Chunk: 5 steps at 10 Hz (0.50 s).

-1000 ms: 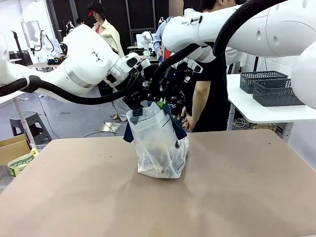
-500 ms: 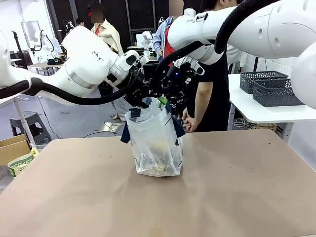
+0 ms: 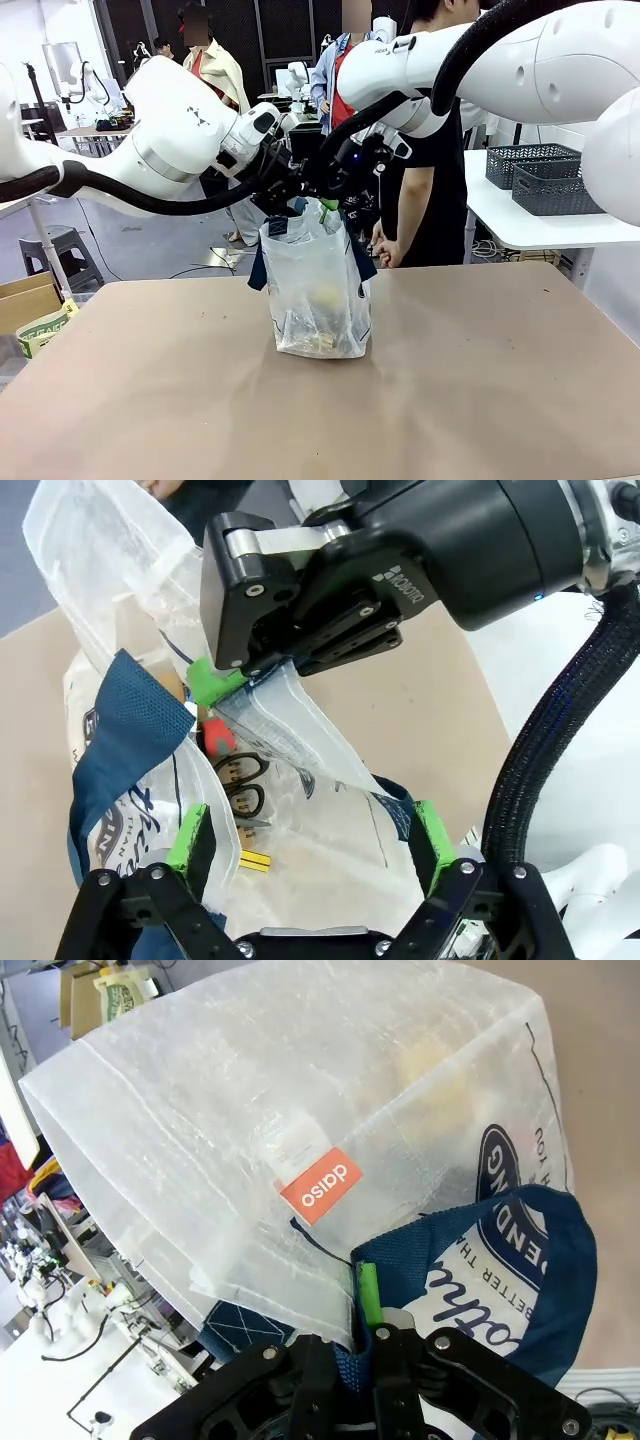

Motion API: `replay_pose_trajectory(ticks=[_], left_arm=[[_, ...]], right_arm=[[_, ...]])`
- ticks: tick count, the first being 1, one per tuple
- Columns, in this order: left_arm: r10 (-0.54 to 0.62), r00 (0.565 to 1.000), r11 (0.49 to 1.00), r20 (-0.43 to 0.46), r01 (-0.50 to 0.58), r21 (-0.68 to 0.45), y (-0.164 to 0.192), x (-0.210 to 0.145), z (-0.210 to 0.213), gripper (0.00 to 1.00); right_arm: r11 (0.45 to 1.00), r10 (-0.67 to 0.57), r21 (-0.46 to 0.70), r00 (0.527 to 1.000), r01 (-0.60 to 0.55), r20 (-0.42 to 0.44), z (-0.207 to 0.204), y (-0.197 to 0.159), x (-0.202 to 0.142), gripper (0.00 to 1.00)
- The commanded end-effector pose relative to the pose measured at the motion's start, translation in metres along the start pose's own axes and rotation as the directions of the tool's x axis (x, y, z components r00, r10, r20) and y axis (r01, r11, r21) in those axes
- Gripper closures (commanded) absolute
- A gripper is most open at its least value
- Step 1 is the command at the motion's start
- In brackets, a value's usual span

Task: Transfer purchased items from the store into the shopping bag.
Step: Move the Reusable shopping bag to the right side of the table.

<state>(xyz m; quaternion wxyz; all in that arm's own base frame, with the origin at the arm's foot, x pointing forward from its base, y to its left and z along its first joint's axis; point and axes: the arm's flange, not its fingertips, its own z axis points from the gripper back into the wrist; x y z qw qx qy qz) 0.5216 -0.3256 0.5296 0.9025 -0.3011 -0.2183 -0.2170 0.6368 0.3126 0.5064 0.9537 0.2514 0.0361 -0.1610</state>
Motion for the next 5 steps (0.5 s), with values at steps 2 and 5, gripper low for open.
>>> replay_pose_trajectory(ticks=[2,5], left_arm=[[-0.035,0.999,0.999,-0.008,0.034,-0.013,0.0012,-0.0097,-0.0014,0.00],[-0.037,0.999,0.999,-0.016,0.037,0.009,0.0003,-0.0097,-0.0036,0.00]], right_arm=[[0.997,-0.035,0.068,0.999,0.034,0.013,-0.0078,0.0066,0.0012,1.00],[0.994,-0.041,0.102,0.999,0.040,0.007,-0.0159,0.0097,0.0040,1.00]])
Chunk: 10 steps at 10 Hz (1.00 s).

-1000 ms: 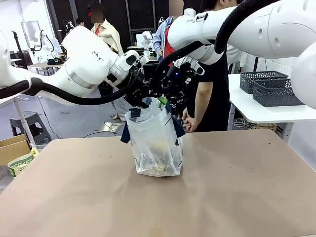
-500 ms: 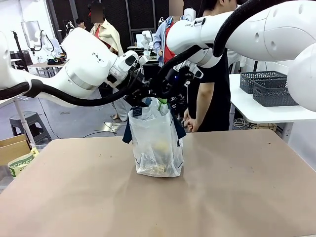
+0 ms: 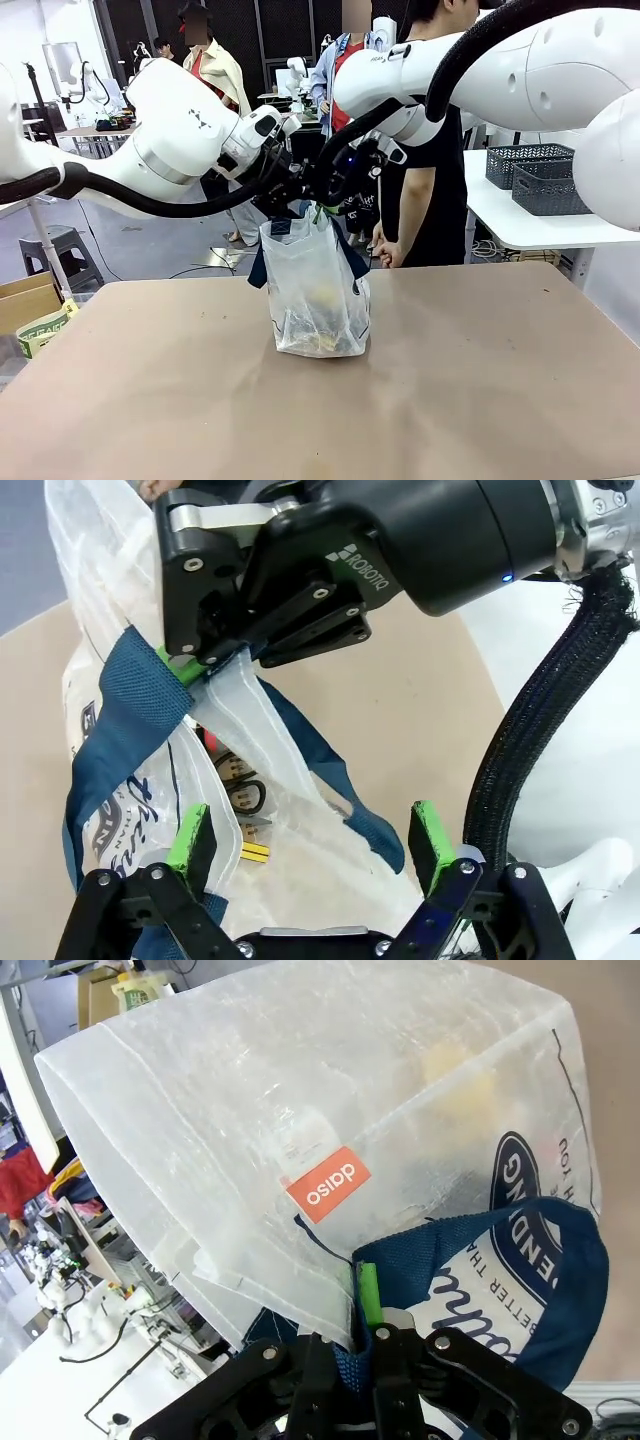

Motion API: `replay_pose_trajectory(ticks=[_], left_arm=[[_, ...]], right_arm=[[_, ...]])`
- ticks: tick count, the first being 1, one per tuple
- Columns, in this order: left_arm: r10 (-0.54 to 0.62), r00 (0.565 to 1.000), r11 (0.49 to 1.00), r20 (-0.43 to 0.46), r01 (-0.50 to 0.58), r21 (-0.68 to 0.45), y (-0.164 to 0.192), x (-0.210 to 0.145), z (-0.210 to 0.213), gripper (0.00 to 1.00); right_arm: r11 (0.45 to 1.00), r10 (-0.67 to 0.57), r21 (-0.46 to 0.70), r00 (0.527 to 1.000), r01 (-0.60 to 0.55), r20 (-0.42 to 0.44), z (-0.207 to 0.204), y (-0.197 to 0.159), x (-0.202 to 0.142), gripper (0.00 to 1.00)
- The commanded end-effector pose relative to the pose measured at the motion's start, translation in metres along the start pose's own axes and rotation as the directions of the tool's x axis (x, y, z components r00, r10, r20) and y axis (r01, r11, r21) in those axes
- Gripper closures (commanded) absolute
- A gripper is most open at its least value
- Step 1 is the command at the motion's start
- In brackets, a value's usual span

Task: Transfer purchased items from the store into the shopping bag.
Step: Move the Reusable shopping bag to the right side of the table.

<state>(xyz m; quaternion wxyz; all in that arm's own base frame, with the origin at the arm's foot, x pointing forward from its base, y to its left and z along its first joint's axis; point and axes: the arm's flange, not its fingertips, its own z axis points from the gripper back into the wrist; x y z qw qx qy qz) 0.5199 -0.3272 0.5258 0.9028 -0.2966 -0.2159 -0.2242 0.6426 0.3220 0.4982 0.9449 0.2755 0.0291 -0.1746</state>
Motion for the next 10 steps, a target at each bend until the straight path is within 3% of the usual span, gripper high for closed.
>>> replay_pose_trajectory(ticks=[1,5,10], left_arm=[[-0.025,1.000,0.999,-0.009,0.026,0.024,0.000,-0.006,-0.001,0.00],[-0.075,0.996,0.982,-0.055,0.083,0.169,-0.007,-0.009,-0.008,0.00],[-0.094,0.995,0.961,-0.044,0.102,0.255,-0.013,-0.011,-0.006,0.98]], right_arm=[[0.998,-0.015,0.058,1.000,0.015,-0.003,-0.005,0.005,-0.001,1.00],[0.997,-0.018,0.078,1.000,0.018,0.011,-0.001,0.006,-0.002,1.00],[0.996,-0.029,0.089,0.999,0.026,0.027,0.004,0.003,-0.002,1.00]])
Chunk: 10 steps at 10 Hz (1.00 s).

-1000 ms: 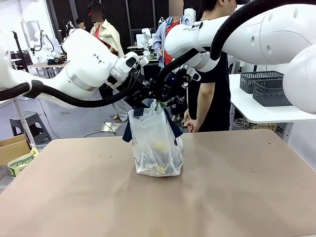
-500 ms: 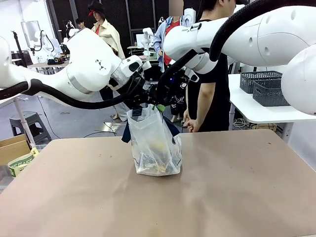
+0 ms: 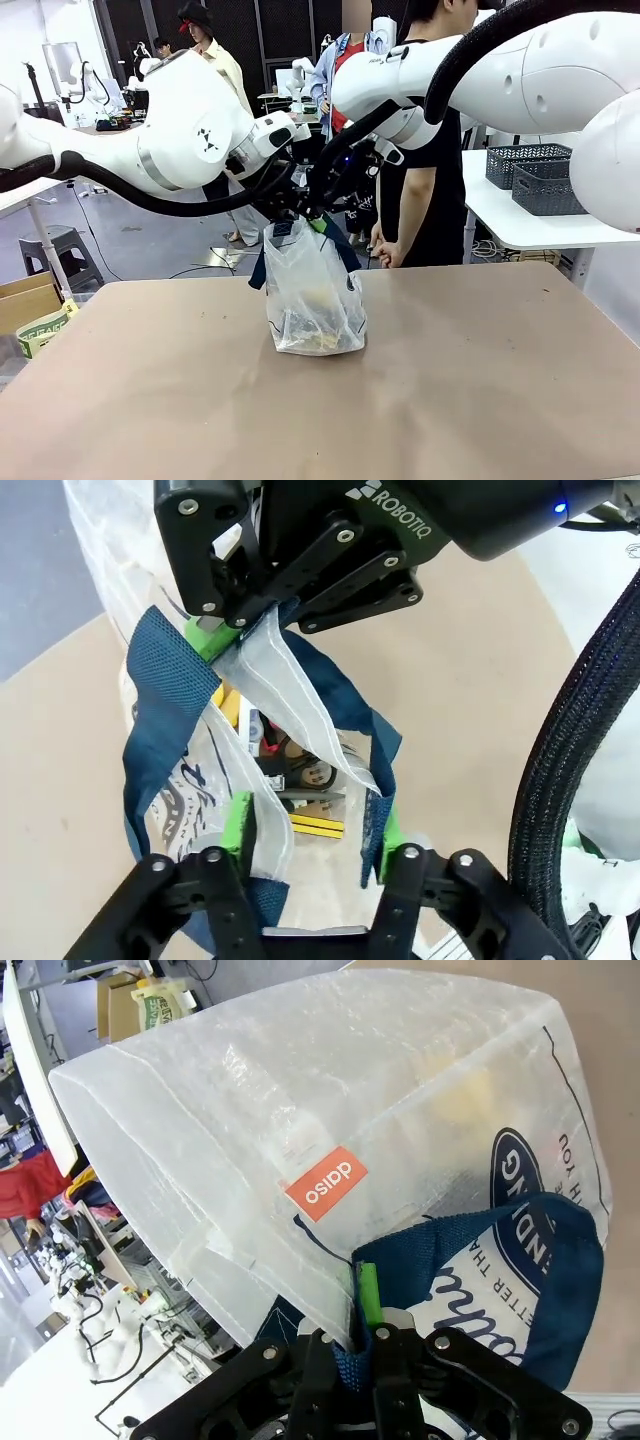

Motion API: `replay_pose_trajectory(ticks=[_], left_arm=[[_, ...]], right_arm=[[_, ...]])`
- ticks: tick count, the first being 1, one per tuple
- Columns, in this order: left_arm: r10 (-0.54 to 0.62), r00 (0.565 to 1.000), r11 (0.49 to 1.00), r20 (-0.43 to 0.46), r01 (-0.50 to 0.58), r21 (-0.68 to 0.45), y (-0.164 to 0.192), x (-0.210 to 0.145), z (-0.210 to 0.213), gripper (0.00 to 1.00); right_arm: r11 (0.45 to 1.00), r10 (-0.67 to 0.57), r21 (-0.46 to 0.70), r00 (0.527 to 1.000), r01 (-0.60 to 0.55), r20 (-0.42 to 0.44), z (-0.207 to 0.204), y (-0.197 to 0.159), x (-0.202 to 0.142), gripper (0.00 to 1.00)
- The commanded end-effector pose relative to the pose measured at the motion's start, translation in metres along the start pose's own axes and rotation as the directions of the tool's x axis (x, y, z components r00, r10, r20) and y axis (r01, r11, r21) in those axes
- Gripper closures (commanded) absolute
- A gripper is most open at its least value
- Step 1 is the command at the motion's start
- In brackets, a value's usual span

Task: Transfer purchased items from the store into the shopping bag.
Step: Move the Reusable shopping bag to the right side of the table.

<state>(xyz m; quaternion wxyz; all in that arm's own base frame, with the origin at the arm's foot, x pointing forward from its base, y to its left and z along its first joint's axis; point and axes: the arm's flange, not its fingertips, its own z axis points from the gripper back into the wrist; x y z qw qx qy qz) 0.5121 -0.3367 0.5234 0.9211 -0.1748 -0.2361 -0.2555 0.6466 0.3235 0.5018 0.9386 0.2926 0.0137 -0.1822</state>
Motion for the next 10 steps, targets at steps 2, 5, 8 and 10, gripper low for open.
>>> replay_pose_trajectory(ticks=[2,5,8,10], left_arm=[[0.030,0.999,0.998,0.010,-0.031,0.050,-0.0022,-0.0058,0.0003,1.00],[0.033,0.999,0.997,0.017,-0.034,0.062,-0.0029,-0.0069,0.0021,1.00],[0.026,0.999,0.998,0.036,-0.028,0.061,-0.0059,-0.0087,0.0066,1.00],[0.020,0.998,0.998,0.052,-0.024,0.061,-0.0079,-0.0096,0.0096,1.00]], right_arm=[[0.999,-0.023,0.040,1.000,0.023,-0.003,0.0028,-0.0026,-0.0056,1.00],[0.999,-0.024,0.037,1.000,0.024,0.001,0.0068,-0.0039,-0.0071,1.00],[0.999,-0.024,0.034,1.000,0.024,0.009,0.0093,-0.0044,-0.0080,1.00],[0.999,-0.026,0.031,1.000,0.026,-0.003,0.0096,-0.0056,-0.0073,1.00]])
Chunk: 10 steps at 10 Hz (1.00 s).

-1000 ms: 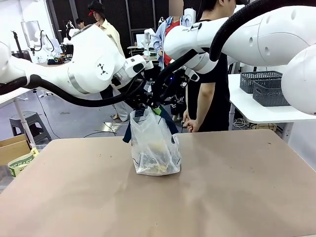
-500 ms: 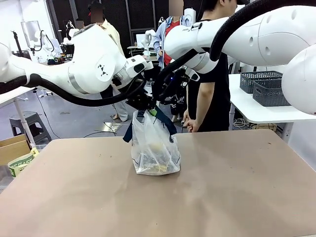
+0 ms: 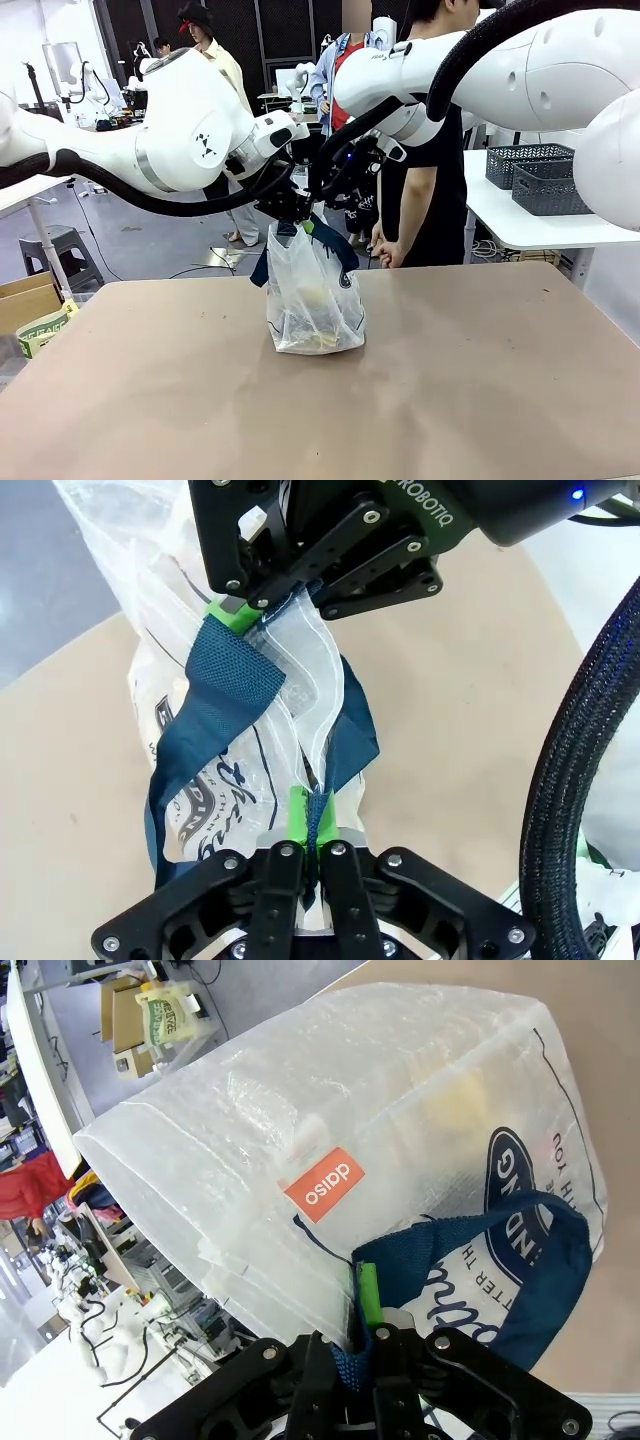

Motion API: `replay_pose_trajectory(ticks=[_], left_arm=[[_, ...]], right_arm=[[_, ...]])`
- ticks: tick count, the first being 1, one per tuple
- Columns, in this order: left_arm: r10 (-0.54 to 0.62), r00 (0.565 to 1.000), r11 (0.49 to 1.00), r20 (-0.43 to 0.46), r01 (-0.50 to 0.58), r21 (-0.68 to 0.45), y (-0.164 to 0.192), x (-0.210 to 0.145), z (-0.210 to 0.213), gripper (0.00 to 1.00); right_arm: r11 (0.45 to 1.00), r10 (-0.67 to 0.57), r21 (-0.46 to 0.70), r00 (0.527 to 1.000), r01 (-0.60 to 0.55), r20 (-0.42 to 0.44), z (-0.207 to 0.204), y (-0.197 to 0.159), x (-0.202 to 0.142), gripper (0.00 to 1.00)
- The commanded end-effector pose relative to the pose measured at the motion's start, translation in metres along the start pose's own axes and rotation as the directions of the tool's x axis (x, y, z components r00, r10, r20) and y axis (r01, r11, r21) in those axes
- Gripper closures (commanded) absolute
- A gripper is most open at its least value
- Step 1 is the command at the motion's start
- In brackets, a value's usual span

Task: Transfer purchased items from the store into the shopping bag.
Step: Move the Reusable shopping bag to the right side of the table.

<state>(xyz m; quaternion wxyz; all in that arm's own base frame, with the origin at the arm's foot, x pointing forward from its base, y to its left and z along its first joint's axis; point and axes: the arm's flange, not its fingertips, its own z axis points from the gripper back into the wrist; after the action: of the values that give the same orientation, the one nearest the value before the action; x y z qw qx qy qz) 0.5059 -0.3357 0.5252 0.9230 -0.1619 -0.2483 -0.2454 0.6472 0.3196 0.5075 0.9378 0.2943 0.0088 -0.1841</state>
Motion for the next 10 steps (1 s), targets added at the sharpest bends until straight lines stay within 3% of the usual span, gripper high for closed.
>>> replay_pose_trajectory(ticks=[1,8,10], left_arm=[[-0.003,1.000,1.000,0.027,0.002,0.017,-0.0052,-0.0048,0.0050,1.00],[0.000,1.000,1.000,0.000,0.000,0.000,0.0000,0.0000,0.0000,1.00],[0.000,1.000,1.000,0.000,0.000,0.000,0.0000,0.0000,0.0000,1.00]], right_arm=[[0.999,-0.022,0.025,1.000,0.022,-0.019,0.0029,-0.0058,-0.0077,1.00],[1.000,0.003,-0.004,1.000,-0.003,-0.005,-0.0011,-0.0014,0.0007,1.00],[0.999,0.030,0.031,0.999,-0.029,-0.019,0.0057,-0.0047,-0.0010,0.68]])
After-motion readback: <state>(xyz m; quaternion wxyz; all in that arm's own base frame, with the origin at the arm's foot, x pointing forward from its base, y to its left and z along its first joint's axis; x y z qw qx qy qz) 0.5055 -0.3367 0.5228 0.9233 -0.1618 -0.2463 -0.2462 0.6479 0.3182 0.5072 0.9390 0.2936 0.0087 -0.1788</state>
